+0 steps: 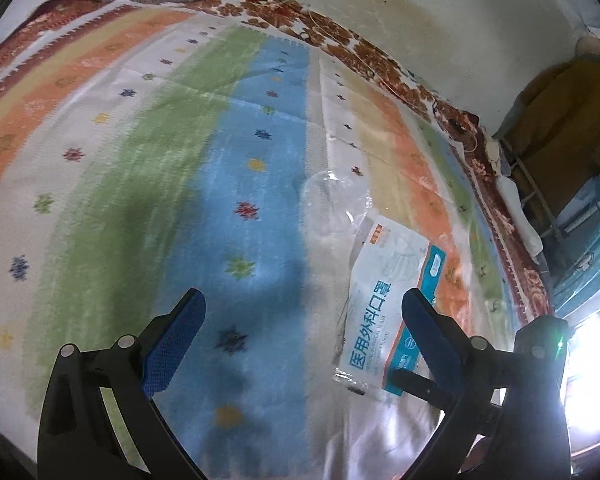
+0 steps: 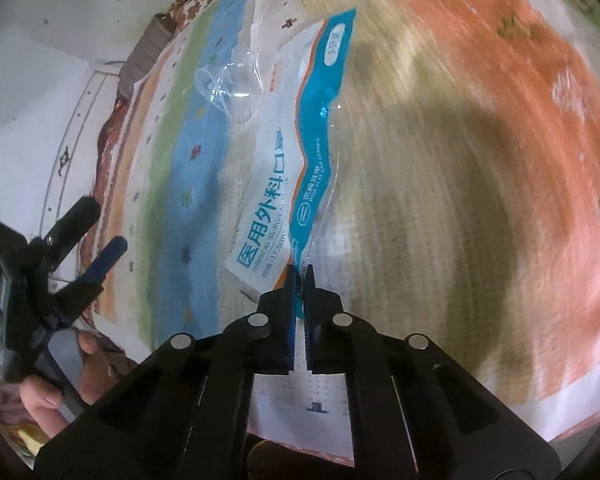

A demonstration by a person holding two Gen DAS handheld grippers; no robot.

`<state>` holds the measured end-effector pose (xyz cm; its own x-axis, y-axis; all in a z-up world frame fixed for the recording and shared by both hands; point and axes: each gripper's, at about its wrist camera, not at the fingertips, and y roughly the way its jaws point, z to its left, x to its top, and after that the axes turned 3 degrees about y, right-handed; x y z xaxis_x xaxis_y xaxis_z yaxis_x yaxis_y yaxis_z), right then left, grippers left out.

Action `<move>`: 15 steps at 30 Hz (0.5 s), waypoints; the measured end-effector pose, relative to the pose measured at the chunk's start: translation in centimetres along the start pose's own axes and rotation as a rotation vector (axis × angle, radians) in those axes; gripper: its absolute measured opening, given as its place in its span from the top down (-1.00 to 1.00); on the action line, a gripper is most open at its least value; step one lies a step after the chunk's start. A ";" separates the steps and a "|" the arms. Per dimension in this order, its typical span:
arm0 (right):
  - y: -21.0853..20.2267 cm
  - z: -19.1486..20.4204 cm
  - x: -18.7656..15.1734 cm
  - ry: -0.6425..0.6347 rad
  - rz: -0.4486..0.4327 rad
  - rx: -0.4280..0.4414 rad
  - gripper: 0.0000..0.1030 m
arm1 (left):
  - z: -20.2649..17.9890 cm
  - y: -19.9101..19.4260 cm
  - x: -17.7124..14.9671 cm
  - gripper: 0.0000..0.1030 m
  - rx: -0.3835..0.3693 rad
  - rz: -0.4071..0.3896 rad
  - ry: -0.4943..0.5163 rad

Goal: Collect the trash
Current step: 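Lift the mask packet with the right gripper while the left gripper grasps the clear plastic lid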

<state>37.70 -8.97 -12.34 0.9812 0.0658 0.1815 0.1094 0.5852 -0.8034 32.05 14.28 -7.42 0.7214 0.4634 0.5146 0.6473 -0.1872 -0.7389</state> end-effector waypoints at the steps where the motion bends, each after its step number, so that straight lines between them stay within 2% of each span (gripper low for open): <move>1: -0.2 0.1 0.3 -0.013 -0.003 -0.011 0.99 | -0.3 0.4 0.1 -0.86 -0.001 0.003 0.005; 10: -1.1 0.8 2.7 -0.144 -0.011 -0.162 1.00 | -1.7 3.7 2.3 -0.83 -0.053 0.008 0.023; 15: -2.9 1.0 3.8 -0.189 -0.059 -0.212 1.00 | -2.2 5.9 4.1 -0.65 -0.094 0.026 -0.008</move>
<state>40.97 -9.59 -8.79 0.9272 0.1983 0.3178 0.2155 0.4116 -0.8855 39.36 13.17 -8.67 0.7367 0.4643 0.4917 0.6486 -0.2792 -0.7080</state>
